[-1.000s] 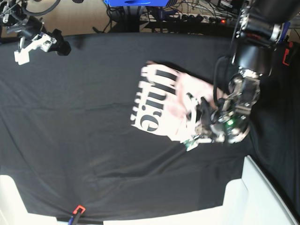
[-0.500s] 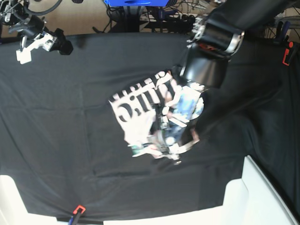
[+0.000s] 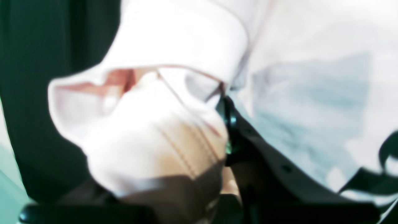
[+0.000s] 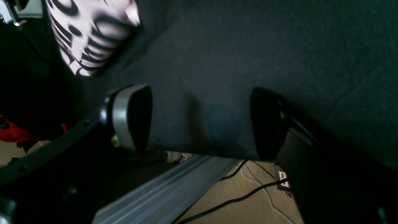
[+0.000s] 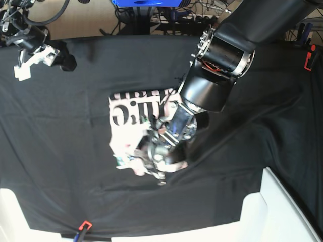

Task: Fold the T-shirt properly
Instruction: 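Flip the grasped end over the bundle with the left gripper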

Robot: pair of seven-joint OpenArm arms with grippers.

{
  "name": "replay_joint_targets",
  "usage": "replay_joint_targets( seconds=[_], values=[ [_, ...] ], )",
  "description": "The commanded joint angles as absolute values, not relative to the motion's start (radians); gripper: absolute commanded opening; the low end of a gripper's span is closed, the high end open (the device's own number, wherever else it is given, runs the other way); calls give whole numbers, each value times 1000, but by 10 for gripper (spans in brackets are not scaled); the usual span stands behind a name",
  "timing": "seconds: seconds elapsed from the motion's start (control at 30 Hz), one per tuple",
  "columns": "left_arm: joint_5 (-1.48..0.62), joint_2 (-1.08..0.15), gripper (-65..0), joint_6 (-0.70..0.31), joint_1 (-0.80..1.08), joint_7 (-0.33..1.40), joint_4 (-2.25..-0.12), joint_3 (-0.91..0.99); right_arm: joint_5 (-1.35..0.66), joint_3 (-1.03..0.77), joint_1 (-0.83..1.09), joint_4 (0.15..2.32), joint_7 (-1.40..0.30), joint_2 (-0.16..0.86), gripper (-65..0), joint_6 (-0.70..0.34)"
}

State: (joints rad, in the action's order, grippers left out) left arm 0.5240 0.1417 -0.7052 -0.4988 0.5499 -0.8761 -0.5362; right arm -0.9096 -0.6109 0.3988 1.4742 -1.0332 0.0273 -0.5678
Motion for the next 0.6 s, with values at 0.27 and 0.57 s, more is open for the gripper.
replay_joint_targets(
  seconds=[0.27,0.57],
  values=[
    [519,157,-650,-698,-532,463,-894,-605,-928,-622,386,1483,-1023,41,-183,-575],
    [519,157,-650,-698,-556,535,-895,-602,-928,-615,377,1483,-1024,41,-183,-575]
  ],
)
